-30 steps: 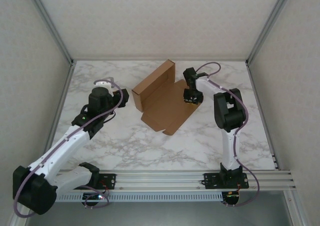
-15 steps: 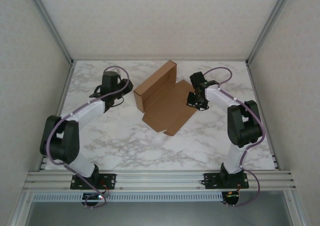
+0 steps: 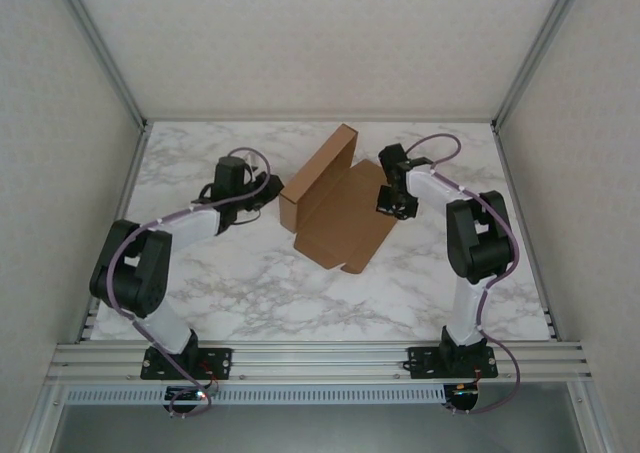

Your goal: Fold the paper box

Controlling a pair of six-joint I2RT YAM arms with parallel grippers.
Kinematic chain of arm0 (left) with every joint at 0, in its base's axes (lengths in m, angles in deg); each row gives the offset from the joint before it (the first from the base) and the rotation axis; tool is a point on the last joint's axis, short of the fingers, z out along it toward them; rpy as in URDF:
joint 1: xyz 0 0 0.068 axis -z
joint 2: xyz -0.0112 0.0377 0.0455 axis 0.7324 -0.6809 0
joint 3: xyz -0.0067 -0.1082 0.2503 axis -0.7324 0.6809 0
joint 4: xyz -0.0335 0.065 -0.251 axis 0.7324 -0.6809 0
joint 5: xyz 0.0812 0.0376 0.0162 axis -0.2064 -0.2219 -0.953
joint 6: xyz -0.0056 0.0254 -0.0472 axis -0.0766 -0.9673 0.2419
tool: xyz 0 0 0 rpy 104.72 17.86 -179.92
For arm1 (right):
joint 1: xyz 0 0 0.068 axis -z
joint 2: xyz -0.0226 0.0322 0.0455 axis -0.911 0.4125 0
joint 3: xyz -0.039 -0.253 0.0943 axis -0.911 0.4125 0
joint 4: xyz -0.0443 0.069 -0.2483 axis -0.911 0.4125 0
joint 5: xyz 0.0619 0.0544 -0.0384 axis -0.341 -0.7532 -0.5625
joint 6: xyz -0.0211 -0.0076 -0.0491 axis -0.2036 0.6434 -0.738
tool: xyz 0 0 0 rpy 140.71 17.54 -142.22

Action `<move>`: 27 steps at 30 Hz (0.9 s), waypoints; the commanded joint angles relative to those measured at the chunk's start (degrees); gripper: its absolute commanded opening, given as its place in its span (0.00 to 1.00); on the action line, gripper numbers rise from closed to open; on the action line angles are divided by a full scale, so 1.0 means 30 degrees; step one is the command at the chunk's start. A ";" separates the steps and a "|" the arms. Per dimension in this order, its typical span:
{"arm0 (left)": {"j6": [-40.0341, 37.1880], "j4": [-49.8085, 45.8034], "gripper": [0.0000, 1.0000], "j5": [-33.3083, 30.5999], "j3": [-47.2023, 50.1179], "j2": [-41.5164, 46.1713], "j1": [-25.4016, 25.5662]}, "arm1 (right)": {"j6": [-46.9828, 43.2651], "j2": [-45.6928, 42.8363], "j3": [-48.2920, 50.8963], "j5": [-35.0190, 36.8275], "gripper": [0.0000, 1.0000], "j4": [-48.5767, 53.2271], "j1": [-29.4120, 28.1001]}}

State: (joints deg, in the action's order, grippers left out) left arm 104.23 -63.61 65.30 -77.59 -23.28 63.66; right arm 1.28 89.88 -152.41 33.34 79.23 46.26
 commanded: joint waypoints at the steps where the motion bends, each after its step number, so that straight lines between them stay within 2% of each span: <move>1: 0.1777 0.2535 0.16 -0.0213 0.1311 0.1215 0.1537 | -0.0293 -0.0128 -0.1697 0.0812 0.08 0.0947 0.0478; 4: 0.3001 0.4481 0.17 -0.0666 0.1983 0.1017 0.3285 | -0.0770 -0.0454 -0.3111 0.0203 0.10 0.1709 0.0629; 8: 0.3617 0.5849 0.20 -0.0415 0.1032 -0.0493 0.5335 | -0.1242 -0.0721 -0.4586 -0.0547 0.13 0.2644 0.0785; 11: 0.3373 0.6039 0.23 -0.0159 0.0185 -0.1486 0.6382 | -0.1542 -0.0787 -0.5175 -0.0805 0.15 0.2989 0.1086; 13: 0.2901 0.6127 0.26 -0.0276 0.0141 -0.1527 0.6773 | -0.1960 -0.0977 -0.5337 -0.2114 0.15 0.2869 0.1465; 16: 0.2029 0.4794 0.26 -0.1310 0.0369 -0.0783 0.6698 | -0.2429 -0.1659 -0.4955 -0.3663 0.16 0.2098 0.1593; 18: 0.0826 0.2185 0.25 -0.2875 0.0253 0.0297 0.6321 | -0.2478 -0.2061 -0.4592 -0.4557 0.17 0.1746 0.1569; 24: -0.2136 -0.2900 0.25 -0.4336 -0.0160 0.4103 0.4415 | -0.3055 -0.2062 -0.4315 -0.6538 0.04 0.1707 0.1539; 27: -0.3767 -0.5088 0.27 -0.4761 -0.0884 0.5706 0.3565 | -0.3304 -0.1531 -0.4707 -0.7174 0.01 0.1938 0.1408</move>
State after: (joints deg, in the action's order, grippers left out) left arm 100.28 -70.15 54.42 -76.96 -10.71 76.06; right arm -6.96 84.39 -166.04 15.92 84.08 50.96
